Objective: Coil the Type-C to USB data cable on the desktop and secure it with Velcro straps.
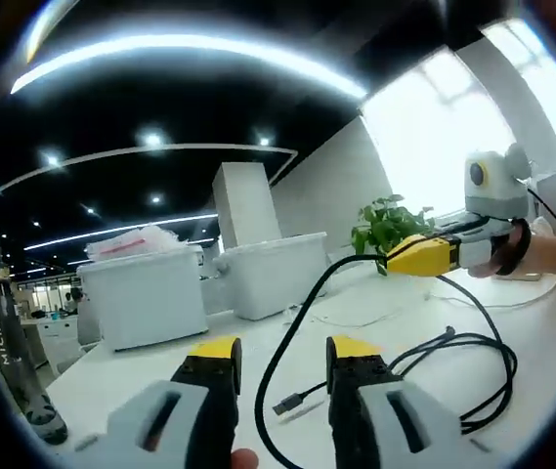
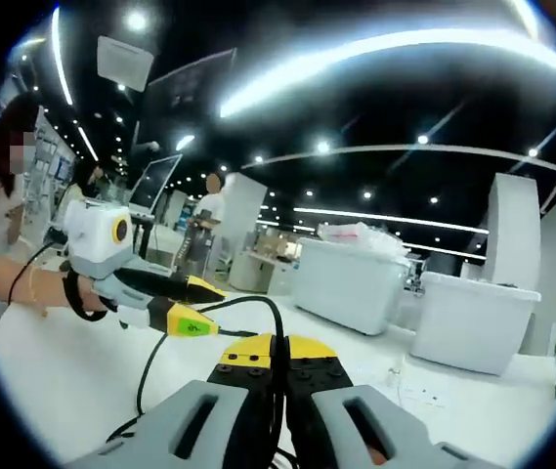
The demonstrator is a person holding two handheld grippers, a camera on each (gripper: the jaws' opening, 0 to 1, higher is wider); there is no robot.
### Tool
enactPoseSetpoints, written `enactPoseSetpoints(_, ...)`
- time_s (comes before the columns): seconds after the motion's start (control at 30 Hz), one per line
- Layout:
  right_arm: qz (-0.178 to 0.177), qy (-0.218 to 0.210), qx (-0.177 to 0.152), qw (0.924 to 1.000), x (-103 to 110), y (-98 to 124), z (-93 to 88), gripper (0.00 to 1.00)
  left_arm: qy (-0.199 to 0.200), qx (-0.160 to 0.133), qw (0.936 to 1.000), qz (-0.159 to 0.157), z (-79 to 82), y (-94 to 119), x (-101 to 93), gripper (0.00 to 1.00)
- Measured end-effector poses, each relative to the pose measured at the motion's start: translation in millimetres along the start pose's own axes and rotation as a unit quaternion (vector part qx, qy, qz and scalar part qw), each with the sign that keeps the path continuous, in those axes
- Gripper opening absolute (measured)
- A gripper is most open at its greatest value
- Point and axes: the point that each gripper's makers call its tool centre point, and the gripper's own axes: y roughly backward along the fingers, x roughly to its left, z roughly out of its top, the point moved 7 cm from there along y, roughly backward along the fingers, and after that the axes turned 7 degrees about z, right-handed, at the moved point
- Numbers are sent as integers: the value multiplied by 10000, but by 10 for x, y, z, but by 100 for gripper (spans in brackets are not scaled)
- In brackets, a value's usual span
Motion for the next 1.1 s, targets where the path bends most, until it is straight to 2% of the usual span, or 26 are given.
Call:
enactPoseSetpoints(0.1, 172, -147, -59, 9997, 71, -18, 11, 2, -41, 43, 10000, 54, -56, 50, -1, 30)
enactPoseSetpoints(0.17, 252, -199, -107, 9994, 125, -30, 29, 2, -303, 63, 9994, 170, -76, 72, 40, 27)
enactPoseSetpoints(0.23, 350, -301, -158, 9988, 180, -40, 38, 2, -571, 82, 9980, 245, -90, 82, 71, 18)
enactPoseSetpoints(0.37, 430, -454, -231, 9978, 218, -52, 26, 2, -579, 94, 9979, 258, -104, 87, 90, 13)
enactPoseSetpoints(0.43, 456, -566, -274, 9970, 225, -58, 24, 2, -883, 112, 9957, 270, -106, 101, 102, 8)
enactPoseSetpoints(0.47, 478, -651, -296, 9963, 235, -63, 23, 2, -904, 112, 9955, 250, -104, 109, 85, 7)
enactPoseSetpoints(0.57, 475, -702, -346, 9958, 250, -74, 19, 2, -1426, 154, 9895, 161, -89, 128, 58, 4)
enactPoseSetpoints(0.67, 361, -746, -432, 9956, 220, -60, 4, 3, -1404, 147, 9899, 129, -89, 123, 43, 4)
enactPoseSetpoints(0.77, 236, -1235, -649, 9899, 143, -17, 25, 5, -1230, 106, 9923, 64, -73, 140, 31, 4)
enactPoseSetpoints(0.9, -273, -1754, -1068, 9783, -144, 106, 128, 7, -1208, 59, 9926, 55, -44, 150, 29, 4)
enactPoseSetpoints(0.93, -528, -1996, -1137, 9718, -269, 175, 134, 7, -1212, 40, 9926, 43, -38, 154, 19, 4)
enactPoseSetpoints(0.97, -661, -2084, -1045, 9702, -362, 211, 108, 7, -1203, 20, 9927, 36, -31, 154, 11, 4)
enactPoseSetpoints(1.03, -722, -2023, -644, 9745, -476, 219, -22, 7, -1217, -6, 9926, 37, -15, 154, -4, 4)
enactPoseSetpoints(1.1, -638, -2397, 19, 9687, -529, 140, -266, 10, -1239, -38, 9923, 18, -3, 166, -19, 4)
